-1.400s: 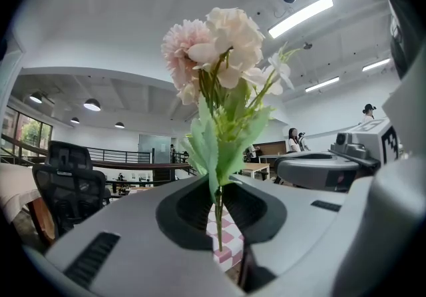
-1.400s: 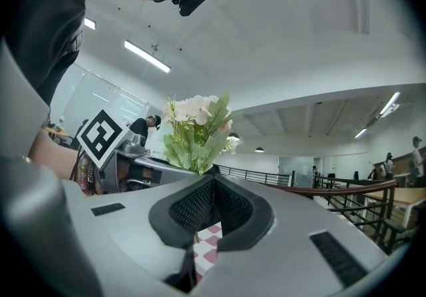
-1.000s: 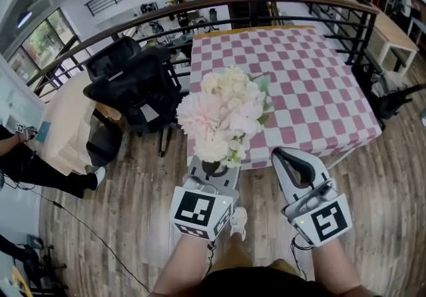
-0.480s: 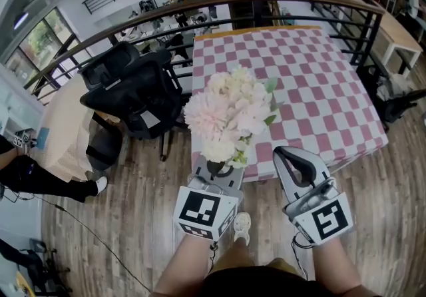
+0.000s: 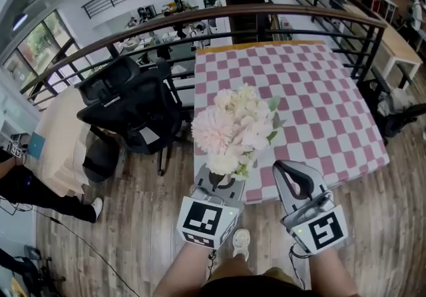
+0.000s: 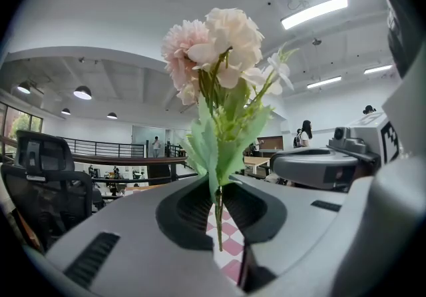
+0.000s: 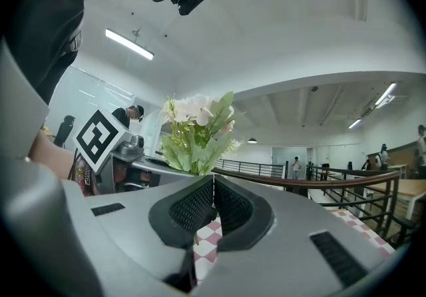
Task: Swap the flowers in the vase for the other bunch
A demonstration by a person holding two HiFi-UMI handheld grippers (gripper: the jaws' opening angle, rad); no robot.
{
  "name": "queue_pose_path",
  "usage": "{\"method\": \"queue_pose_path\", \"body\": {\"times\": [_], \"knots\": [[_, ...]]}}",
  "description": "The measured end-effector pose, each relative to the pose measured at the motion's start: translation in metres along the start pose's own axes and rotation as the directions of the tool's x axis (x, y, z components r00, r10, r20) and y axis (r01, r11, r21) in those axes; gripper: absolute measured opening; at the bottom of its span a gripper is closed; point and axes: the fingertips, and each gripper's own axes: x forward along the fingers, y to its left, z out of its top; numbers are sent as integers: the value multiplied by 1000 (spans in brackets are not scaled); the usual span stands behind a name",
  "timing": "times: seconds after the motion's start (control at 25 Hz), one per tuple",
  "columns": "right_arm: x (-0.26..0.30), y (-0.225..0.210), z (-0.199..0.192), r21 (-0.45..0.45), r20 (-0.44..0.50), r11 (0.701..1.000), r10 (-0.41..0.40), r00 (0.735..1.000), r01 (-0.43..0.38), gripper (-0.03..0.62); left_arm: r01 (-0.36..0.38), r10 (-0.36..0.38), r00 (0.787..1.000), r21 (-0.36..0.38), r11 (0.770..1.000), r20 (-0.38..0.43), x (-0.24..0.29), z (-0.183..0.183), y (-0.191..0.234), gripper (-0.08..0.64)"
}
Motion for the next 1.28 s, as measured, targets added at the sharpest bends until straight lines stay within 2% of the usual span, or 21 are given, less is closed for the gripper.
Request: {"method": "queue_pose_path", "body": {"times": [0.2, 0.72, 1.28], "knots": [[22, -6, 1, -5, 7, 1000, -20, 1000, 21, 32, 7, -7, 1000, 20, 1000, -1, 10, 1, 19, 49], [62, -14, 1, -36, -2, 997, -61, 998, 61, 32, 61, -62, 998, 12, 998, 15, 32, 1, 51, 49], [71, -11, 1, -27, -15, 994, -106, 994, 105, 32, 104, -104, 994, -7, 995, 15, 34, -2, 57, 49]]}}
